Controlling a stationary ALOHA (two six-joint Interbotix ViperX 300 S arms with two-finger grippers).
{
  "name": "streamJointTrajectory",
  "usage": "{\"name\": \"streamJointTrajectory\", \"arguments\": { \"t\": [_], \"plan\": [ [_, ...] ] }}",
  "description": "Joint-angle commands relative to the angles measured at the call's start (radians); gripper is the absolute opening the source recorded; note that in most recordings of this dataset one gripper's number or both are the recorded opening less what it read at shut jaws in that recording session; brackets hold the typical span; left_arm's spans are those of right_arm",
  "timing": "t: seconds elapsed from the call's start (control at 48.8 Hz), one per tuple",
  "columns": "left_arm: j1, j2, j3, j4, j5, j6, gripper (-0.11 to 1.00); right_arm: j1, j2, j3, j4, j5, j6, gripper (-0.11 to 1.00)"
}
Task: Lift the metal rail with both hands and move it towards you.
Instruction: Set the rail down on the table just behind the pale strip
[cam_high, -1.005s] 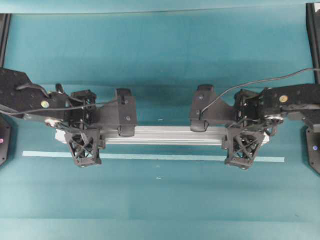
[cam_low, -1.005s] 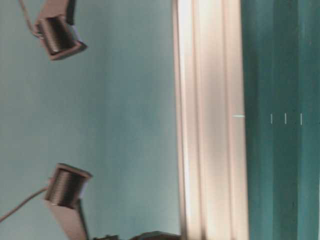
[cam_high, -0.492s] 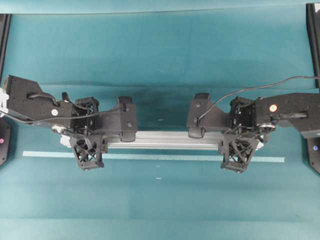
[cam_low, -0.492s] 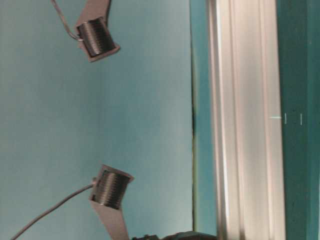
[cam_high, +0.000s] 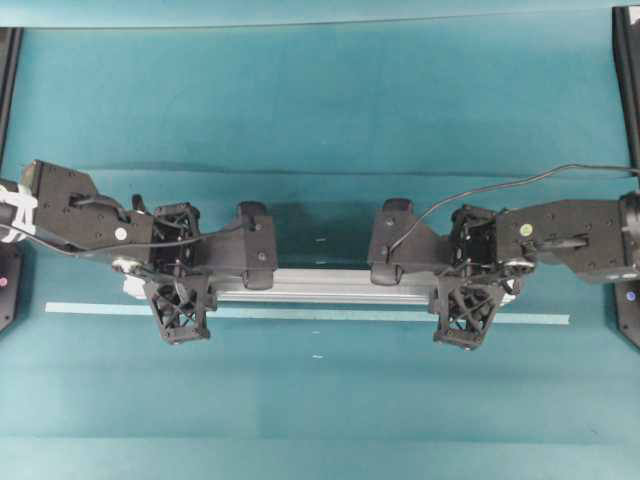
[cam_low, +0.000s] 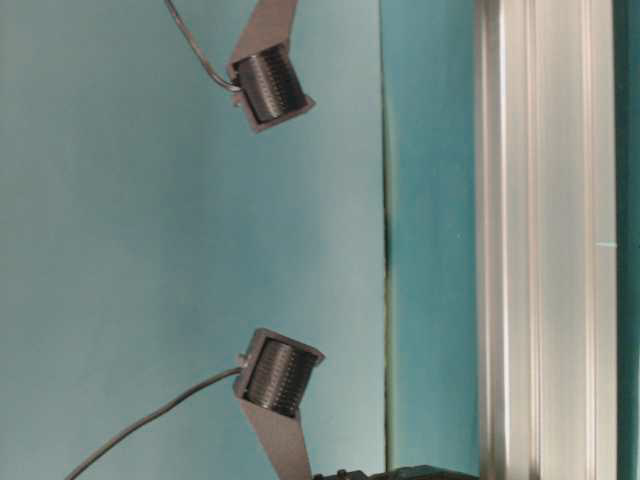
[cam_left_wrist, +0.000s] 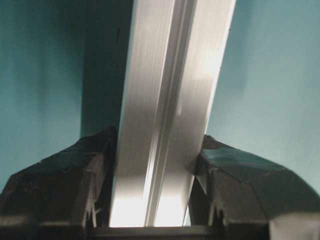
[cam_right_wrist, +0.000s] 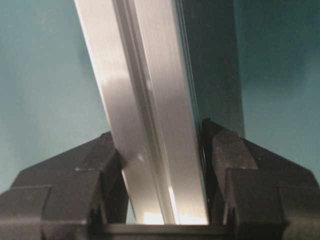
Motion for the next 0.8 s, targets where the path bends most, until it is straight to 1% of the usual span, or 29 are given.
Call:
{"name": "streamJointTrajectory", "arguments": {
  "t": [0.0, 0.287, 0.533, 0.779],
  "plan": [
    [0.006, -0.011, -0.009, -0.005, -0.020, -0.061, 0.34, -0.008, 0.006, -0.006, 0.008, -0.020, 0.031, 0.42],
    [0.005, -0.011, -0.006, -0.005, -0.032, -0.066, 0.34, -0.009, 0.011, -0.006, 0.009, -0.029, 0.032, 0.42],
    [-0.003, -0.008, -0.009, -0.005, -0.032, -0.089, 0.34, 0.000, 0.011, -0.003, 0.011, -0.029, 0.032, 0.42],
    [-0.012, -0.008, -0.009, -0.005, -0.035, -0.092, 0.34, 0.005, 0.012, -0.003, 0.020, -0.032, 0.034, 0.42]
  ]
}}
